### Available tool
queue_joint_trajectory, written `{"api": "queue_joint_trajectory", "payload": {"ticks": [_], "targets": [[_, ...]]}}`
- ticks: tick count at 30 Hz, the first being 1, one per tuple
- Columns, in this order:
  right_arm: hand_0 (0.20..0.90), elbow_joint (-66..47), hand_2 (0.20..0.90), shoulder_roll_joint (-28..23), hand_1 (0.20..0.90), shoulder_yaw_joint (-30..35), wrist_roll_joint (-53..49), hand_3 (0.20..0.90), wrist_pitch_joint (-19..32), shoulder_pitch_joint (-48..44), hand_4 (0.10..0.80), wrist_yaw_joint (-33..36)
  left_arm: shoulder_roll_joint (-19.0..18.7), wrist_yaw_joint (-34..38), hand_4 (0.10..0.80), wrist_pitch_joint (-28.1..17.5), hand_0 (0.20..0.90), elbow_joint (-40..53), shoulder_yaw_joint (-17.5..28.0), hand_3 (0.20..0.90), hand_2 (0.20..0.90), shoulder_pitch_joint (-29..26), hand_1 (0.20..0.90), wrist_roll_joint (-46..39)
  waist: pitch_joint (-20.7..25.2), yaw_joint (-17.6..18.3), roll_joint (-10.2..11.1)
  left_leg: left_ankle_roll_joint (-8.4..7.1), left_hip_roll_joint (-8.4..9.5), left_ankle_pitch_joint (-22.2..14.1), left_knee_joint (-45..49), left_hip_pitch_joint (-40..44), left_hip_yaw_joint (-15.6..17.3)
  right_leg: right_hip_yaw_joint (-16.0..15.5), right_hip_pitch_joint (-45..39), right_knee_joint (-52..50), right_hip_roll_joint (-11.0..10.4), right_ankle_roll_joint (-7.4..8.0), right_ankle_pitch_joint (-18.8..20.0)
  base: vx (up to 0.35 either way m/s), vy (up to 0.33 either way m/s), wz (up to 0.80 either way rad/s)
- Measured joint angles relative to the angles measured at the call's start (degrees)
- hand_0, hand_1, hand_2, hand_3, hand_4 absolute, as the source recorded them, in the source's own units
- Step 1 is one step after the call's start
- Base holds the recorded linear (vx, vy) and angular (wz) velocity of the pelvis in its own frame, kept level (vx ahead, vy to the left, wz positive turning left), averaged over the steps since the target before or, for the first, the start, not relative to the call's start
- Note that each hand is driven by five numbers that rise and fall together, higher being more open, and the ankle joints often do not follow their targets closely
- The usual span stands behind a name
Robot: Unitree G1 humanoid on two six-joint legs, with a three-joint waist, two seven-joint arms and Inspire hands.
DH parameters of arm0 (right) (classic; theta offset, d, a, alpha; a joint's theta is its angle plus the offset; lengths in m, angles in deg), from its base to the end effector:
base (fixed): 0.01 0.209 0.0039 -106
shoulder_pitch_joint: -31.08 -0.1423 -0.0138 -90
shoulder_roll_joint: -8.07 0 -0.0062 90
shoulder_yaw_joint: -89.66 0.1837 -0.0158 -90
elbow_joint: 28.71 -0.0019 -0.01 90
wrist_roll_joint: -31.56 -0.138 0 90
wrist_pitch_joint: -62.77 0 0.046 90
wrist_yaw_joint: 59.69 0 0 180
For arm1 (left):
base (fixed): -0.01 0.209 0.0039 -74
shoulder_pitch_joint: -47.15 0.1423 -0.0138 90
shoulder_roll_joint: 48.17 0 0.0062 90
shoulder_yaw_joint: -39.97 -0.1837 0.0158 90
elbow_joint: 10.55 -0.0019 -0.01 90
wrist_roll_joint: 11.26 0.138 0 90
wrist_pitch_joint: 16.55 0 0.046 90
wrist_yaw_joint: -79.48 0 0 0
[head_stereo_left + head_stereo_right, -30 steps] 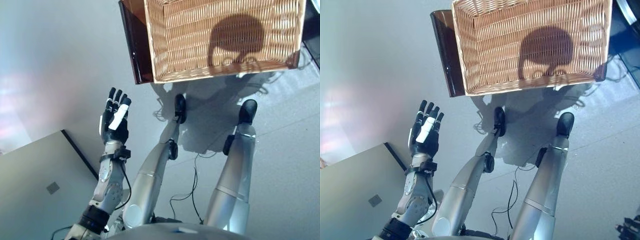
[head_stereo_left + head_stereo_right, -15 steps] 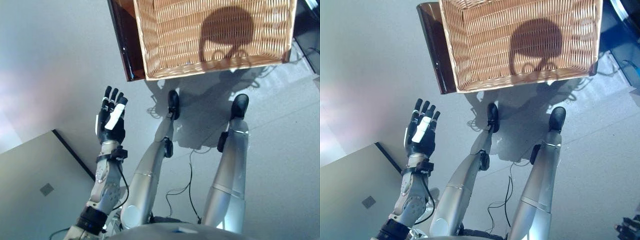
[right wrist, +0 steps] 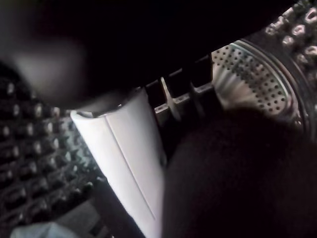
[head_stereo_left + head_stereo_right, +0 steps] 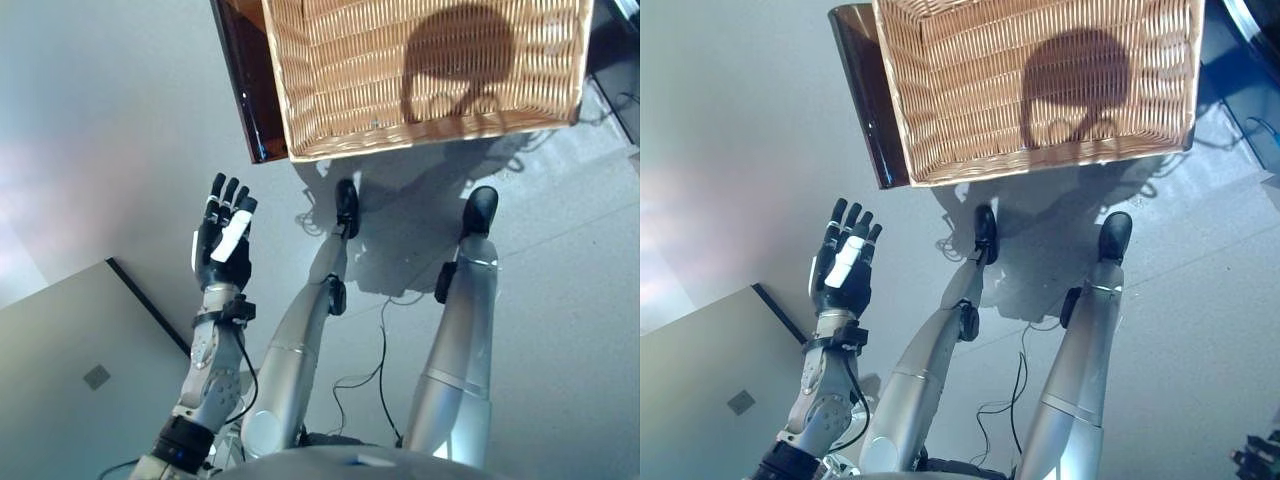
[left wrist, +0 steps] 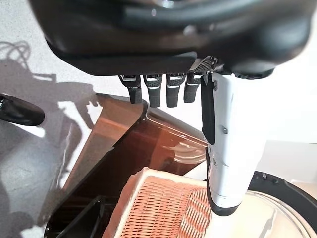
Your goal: Pick up the clothes and place them into the washing machine
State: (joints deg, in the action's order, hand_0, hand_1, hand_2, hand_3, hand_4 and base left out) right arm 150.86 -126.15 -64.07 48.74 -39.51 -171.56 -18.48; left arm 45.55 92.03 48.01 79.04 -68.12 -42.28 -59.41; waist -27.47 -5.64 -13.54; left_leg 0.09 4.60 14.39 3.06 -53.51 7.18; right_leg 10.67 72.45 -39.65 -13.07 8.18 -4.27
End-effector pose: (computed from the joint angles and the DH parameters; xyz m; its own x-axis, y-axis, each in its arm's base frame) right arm 0.2514 -0.3603 0.4234 0.0789 -0.4732 0.8774 0.7115 -0.5897 -0.3820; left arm 0.1929 0.1420 0.0473 0.9816 0.1359 0.1338 -0.0193 0.7691 -0.6388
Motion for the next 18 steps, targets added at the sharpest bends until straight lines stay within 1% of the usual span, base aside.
{"api": "queue_joint_trajectory", "payload": {"ticks": [3,5,15,18], "targets": [[0.9,0.0,0.9,0.0,0.9,0.4,-1.1,0.9,0.1,0.0,0.8,-0.1,0.0,0.0,0.8,0.0,0.9,0.0,0.0,0.9,0.9,0.0,0.9,0.0,0.0,-0.1,0.0,-0.07,-0.05,0.1,0.0,0.0,-0.1,-0.1,0.0,0.0,0.0,-0.08,0.1,0.0,0.0,0.0],[0.9,-0.3,0.9,0.1,0.9,0.8,-2.0,0.9,1.0,0.0,0.8,-0.2,0.0,0.1,0.8,0.0,0.9,0.0,0.0,0.9,0.9,0.0,0.9,0.0,0.0,-0.1,0.0,-0.08,-0.07,0.1,0.0,0.0,-0.1,-0.2,-0.1,0.0,0.0,-0.09,0.1,0.0,0.0,0.0],[0.9,-0.2,0.9,0.1,0.9,1.4,-2.4,0.9,1.2,0.0,0.8,-0.2,0.0,0.1,0.8,0.0,0.9,0.0,0.0,0.9,0.9,0.0,0.9,0.0,0.0,-0.1,0.0,-0.08,-0.23,0.1,0.5,0.0,-0.2,-0.4,-0.4,0.1,0.1,-0.15,0.1,-0.001,0.003,0.0],[0.9,-0.1,0.9,0.2,0.9,1.8,-2.4,0.9,1.1,0.3,0.8,-0.1,0.0,0.1,0.8,0.0,0.9,0.0,0.0,0.9,0.9,0.0,0.9,0.0,0.0,-0.2,0.0,-0.1,-0.58,0.1,0.7,0.0,-0.4,-0.8,-1.0,0.5,0.3,-0.29,0.4,-0.012,0.023,-0.03]]}}
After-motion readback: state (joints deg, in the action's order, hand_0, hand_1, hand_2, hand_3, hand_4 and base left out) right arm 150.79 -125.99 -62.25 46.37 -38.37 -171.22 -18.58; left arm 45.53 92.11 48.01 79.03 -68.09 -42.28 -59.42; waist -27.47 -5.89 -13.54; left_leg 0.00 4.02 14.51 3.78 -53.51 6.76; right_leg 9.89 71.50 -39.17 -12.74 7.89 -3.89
